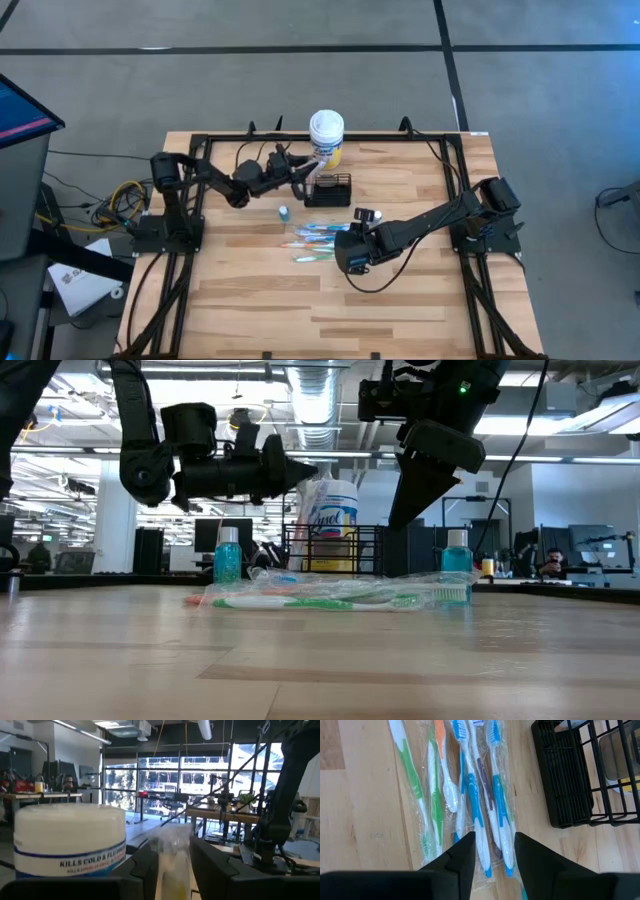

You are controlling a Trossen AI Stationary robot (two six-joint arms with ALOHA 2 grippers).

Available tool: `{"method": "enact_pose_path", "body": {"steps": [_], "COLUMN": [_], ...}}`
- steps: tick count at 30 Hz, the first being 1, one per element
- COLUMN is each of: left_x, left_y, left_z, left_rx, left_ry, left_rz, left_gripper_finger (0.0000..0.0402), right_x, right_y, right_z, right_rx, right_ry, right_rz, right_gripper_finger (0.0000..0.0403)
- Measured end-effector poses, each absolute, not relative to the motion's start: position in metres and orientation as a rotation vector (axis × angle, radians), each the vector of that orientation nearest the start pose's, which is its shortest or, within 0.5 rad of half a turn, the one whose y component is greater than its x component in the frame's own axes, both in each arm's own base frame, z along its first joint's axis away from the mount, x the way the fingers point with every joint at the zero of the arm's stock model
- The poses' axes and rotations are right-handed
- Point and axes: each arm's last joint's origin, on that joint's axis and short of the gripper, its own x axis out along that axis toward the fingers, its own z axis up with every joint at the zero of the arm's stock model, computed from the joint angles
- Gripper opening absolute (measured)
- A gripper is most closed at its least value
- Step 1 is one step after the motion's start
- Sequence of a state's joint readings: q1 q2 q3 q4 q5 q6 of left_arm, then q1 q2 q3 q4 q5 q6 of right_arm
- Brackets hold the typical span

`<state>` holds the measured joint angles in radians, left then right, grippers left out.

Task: Pick & Place toothbrushing station
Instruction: Put the orange toothbrush into the black wire organizer, then put the green toothbrush into the black wire organizer

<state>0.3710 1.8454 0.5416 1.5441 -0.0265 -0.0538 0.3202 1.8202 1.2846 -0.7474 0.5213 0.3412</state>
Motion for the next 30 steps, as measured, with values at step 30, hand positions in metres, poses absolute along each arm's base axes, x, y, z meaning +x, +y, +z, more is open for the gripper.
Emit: {"method": "enact_pose_path", "body": {"steps": [30], "left_x": [0.261], "left_y": [0.051], "left_z": [0.214], "left_rx": [-0.012], "left_ry": [-0.211], "left_rz": [0.199], "left_gripper_finger": [0.0104], "right_x": [0.339], "right_y": [0.097], "right_z": [0.197], "right_rx": [-0.224], "right_ry": [1.114], "right_rz": [-0.365], "right_gripper_finger": [0.0127]}}
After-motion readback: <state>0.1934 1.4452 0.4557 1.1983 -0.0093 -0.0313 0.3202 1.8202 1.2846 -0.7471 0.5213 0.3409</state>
